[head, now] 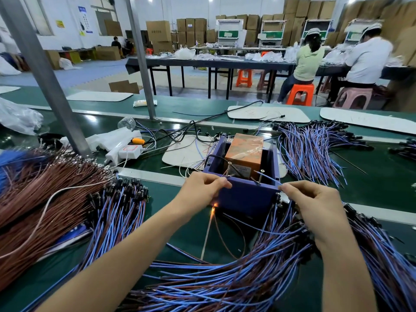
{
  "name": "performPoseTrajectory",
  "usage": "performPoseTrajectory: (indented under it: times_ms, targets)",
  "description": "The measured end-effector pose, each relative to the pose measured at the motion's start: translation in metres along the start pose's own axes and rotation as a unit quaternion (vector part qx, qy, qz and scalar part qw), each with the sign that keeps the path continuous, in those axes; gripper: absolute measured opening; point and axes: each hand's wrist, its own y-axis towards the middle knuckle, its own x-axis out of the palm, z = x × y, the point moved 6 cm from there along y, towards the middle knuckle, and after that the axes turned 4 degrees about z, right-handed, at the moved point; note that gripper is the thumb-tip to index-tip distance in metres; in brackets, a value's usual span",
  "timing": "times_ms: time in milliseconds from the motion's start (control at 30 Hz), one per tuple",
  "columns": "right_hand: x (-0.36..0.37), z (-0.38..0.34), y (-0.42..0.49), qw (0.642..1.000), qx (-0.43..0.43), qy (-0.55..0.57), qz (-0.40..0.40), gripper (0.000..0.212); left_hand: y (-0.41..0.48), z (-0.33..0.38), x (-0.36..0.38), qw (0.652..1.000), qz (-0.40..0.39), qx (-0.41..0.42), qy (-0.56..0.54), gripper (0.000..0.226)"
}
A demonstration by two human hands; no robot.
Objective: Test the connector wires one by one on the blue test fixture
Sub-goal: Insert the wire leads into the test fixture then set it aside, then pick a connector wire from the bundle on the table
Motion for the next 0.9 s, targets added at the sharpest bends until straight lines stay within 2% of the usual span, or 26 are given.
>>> performPoseTrajectory:
  times_ms: [67, 167, 233, 300, 400, 467, 533, 667, 800, 867, 900]
  targets:
    - [0.005, -0.019, -0.013, 0.996, -0.016, 0.072, -0.055, 0.01, -0.017, 0.01, 0.008, 0.994, -0.052, 0.004, -0.091, 0.016]
    - [0.029, -0.047, -0.038, 0.984, -0.078, 0.058, -0.148, 0.016, -0.047, 0.032, 0.022, 0.961, -0.146, 0.035, -0.233, 0.025]
    - [0.044, -0.061, -0.054, 0.972, -0.102, 0.088, -0.192, 0.018, -0.055, 0.042, 0.015, 0.95, -0.128, 0.05, -0.28, 0.026]
    - [0.049, -0.063, -0.06, 0.969, -0.124, 0.082, -0.198, 0.028, -0.057, 0.048, -0.002, 0.945, -0.08, 0.055, -0.311, 0.026]
    - [0.063, -0.051, -0.074, 0.956, -0.126, 0.005, -0.267, 0.044, -0.058, 0.055, -0.034, 0.925, -0.031, 0.078, -0.37, 0.021]
    - [0.074, -0.036, -0.091, 0.934, -0.134, -0.064, -0.326, 0.035, -0.065, 0.06, -0.047, 0.921, -0.019, 0.102, -0.376, 0.019]
    - [0.077, -0.022, -0.1, 0.932, -0.157, -0.113, -0.305, 0.016, -0.077, 0.063, -0.056, 0.927, -0.027, 0.122, -0.354, 0.02]
    - [0.044, 0.001, -0.103, 0.966, -0.149, -0.157, -0.14, 0.027, -0.1, 0.064, -0.082, 0.934, -0.038, 0.16, -0.316, 0.032]
    - [0.019, 0.012, -0.108, 0.987, -0.047, -0.119, -0.095, 0.032, -0.105, 0.061, -0.115, 0.942, 0.061, 0.175, -0.279, 0.031]
    - [0.006, 0.007, -0.106, 0.995, -0.049, -0.084, -0.015, 0.028, -0.097, 0.048, -0.134, 0.943, 0.115, 0.179, -0.256, 0.013]
    - [0.0, 0.002, -0.106, 0.993, -0.079, -0.082, 0.032, 0.028, -0.091, 0.042, -0.141, 0.949, 0.138, 0.186, -0.216, 0.023]
